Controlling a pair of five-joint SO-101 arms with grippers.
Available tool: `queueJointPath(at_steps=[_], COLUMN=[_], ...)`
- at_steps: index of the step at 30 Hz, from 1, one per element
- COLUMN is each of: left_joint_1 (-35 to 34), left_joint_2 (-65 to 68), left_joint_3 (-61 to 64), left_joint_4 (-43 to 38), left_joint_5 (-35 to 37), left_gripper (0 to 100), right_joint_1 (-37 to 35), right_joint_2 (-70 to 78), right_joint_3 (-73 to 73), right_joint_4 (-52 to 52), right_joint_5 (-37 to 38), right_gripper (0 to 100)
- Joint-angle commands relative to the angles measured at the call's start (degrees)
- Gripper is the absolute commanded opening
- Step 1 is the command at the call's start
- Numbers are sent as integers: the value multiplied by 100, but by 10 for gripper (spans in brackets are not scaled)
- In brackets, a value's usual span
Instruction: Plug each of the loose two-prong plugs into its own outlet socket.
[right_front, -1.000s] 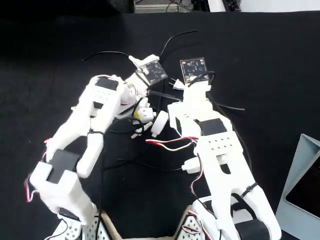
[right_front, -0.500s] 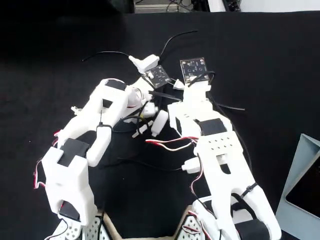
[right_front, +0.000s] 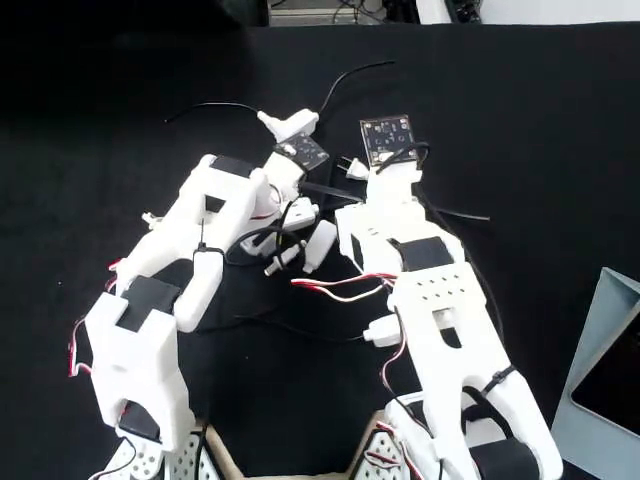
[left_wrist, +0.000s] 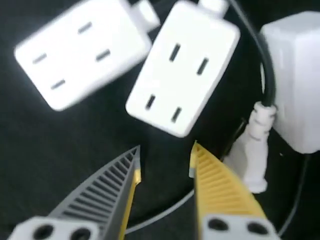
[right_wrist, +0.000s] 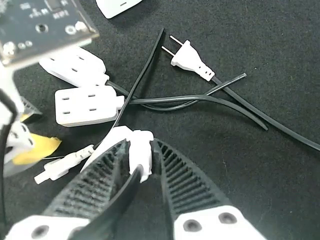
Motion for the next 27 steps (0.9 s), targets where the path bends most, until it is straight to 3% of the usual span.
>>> queueJointPath(at_steps=[1, 6, 14, 20, 27], left_joint_1=[-75, -532, -2105, -3055, -3565], left_joint_2=[-554, -1908, -4360, -5574, -5776], left_joint_3=[-31, 866, 3134, 4602, 5587], left_joint_4=[325, 334, -308, -791, -1749], left_joint_5=[466, 1081, 1978, 1996, 1996], left_gripper=[167, 163, 162, 166, 166], right_joint_1=[53, -18, -774, -1240, -1301], right_joint_2=[13, 22, 101, 1288, 2695], right_joint_3=[-277, -286, -523, -1429, -2563], right_joint_4=[-79, -132, -79, -88, -88], right_joint_5=[-18, -53, -431, -695, -686], right_gripper=[11, 11, 11, 11, 11])
